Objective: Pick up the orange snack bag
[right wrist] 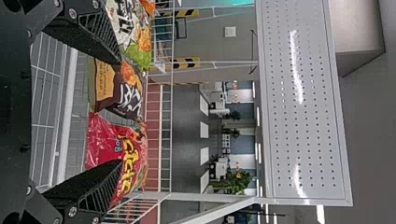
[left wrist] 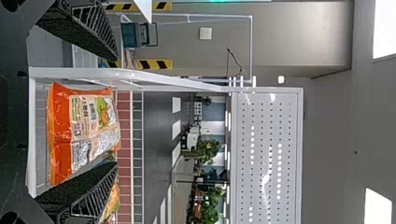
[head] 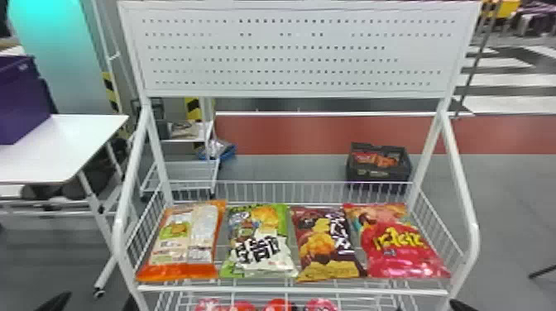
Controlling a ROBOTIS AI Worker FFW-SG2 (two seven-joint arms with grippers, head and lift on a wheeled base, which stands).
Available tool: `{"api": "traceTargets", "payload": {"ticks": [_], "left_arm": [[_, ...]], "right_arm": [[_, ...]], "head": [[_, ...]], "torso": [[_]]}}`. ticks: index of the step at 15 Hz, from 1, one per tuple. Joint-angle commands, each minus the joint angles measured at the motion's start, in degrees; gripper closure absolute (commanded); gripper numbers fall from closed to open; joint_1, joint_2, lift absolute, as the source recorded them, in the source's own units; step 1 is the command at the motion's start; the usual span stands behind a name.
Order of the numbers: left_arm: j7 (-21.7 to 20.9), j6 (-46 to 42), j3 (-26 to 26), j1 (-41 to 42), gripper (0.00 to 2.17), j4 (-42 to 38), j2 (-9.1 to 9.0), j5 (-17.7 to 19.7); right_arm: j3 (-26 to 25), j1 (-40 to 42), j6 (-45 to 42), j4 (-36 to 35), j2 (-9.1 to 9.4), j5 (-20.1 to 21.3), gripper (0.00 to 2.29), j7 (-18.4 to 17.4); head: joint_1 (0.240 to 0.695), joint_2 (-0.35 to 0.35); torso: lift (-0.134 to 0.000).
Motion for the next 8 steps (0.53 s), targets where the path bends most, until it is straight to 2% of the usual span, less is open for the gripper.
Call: {"api": "traceTargets", "payload": {"ticks": [1, 8], "left_arm": [[0.0, 0.0, 0.0, 0.0, 0.09, 0.0, -0.03, 0.0], [0.0, 0.0, 0.0, -0.3, 0.09, 0.1, -0.03, 0.0]], "right_arm": [[0.0, -0.2, 0.0, 0.1, 0.0, -0.1, 0.14, -0.1], [0.0, -0.4, 0.0, 0.2, 0.0, -0.1, 0.14, -0.1]], "head": [[0.499, 0.0], [0.499, 0.0]], "torso": [[0.0], [0.0]]}}
